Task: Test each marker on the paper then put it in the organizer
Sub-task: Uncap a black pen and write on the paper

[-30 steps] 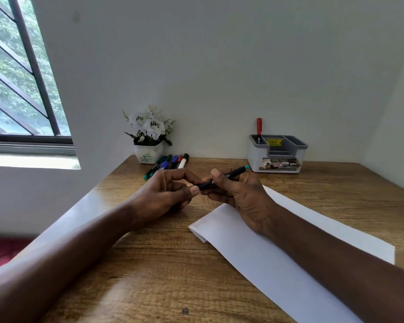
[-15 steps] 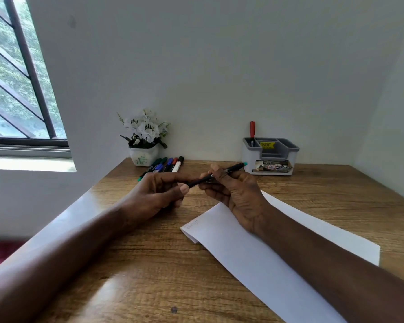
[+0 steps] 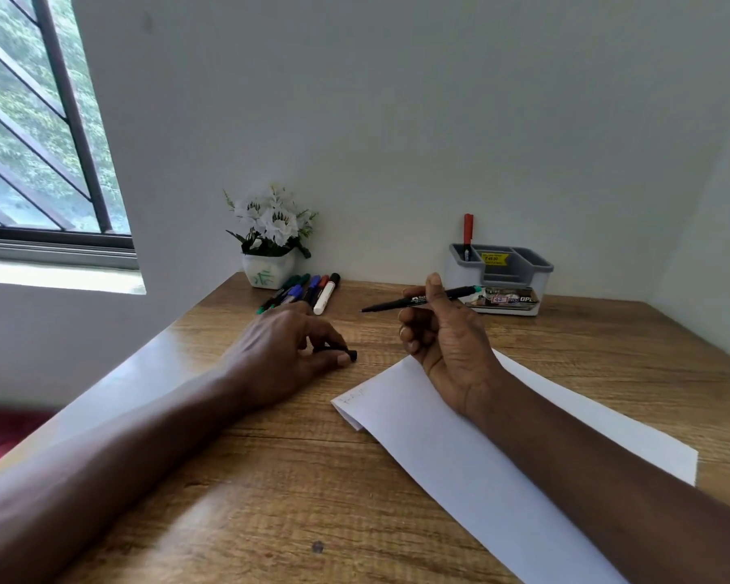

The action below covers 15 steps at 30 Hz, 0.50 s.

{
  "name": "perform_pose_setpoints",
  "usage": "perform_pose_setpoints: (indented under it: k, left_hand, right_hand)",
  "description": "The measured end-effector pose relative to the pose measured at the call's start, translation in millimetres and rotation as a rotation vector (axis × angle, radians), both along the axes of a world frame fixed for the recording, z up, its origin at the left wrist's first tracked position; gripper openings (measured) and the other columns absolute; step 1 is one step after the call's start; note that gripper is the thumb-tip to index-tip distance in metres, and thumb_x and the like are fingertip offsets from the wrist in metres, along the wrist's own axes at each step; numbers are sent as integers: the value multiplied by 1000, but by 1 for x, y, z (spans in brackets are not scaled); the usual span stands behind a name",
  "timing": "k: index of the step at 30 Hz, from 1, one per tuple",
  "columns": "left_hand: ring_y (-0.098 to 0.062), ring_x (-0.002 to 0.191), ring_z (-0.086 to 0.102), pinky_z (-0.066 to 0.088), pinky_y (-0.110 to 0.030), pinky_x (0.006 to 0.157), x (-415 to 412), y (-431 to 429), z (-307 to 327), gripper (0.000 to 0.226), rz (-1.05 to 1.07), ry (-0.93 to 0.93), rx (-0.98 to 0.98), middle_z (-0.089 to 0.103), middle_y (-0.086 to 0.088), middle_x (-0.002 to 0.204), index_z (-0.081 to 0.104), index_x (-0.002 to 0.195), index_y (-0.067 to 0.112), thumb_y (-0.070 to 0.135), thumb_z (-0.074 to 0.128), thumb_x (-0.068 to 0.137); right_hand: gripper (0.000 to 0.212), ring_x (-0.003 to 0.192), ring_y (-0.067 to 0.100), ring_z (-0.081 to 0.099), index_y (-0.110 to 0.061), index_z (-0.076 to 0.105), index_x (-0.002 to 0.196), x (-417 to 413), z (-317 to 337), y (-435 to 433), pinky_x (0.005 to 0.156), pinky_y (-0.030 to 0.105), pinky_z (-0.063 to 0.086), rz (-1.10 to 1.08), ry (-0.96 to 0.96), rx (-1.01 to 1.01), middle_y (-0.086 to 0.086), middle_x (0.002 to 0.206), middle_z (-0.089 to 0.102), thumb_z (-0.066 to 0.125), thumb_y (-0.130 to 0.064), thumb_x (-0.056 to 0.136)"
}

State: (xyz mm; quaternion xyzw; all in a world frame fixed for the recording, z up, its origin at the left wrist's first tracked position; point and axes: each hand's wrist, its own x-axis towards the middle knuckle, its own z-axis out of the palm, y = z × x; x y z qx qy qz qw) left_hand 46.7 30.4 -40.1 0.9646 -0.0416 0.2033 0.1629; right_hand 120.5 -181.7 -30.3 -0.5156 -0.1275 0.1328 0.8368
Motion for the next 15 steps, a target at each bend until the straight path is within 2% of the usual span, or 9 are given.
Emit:
perform_pose_setpoints:
  k: [2,5,8,10,12,15]
  left_hand:
    - [0,84,57,48,-26,69,1,1,0,32,-4,32,37,58,20,96,71,110,46,65,64,85]
    - [2,92,60,54,-28,78,1,0,0,47,-14,30,26,61,20,103,66,119,43,73,57,83]
    - [3,107,59,53,-29,90,-1,-1,0,68,-66,84,-14,61,19,121,61,129,41,84,47,78]
    - [1,119,54,49,-31,100,-2,-2,0,77,-98,146,-10,56,16,134,58,135,39,87,46,76]
    - [-1,129,48,44,-32,108,-2,-2,1,78,-113,194,9,50,16,144,56,138,38,85,49,77]
    - [-3,139,39,38,-35,115,-2,-3,2,76,-124,253,26,40,17,154,51,144,39,81,54,80]
  right_hand:
    - [34,53,15,60,-12,71,96,0,-1,0,47,22,47,22,-15,-7,6,67,69,54,-41,100]
    - [33,53,15,60,-10,70,98,0,0,-1,49,23,47,50,-18,-14,6,67,69,54,-39,101]
    - [19,55,14,60,-8,71,95,-2,1,-1,53,24,48,56,-19,-56,5,67,69,66,-27,95]
    - [11,53,14,59,-10,71,83,-3,2,0,51,23,49,42,-16,-86,4,65,67,75,-19,88]
    - [15,49,12,57,-12,69,74,-4,2,0,47,22,49,26,-4,-113,4,61,64,80,-16,84]
    - [15,47,12,56,-12,68,76,-8,3,1,45,22,47,26,12,-110,4,59,63,77,-15,87]
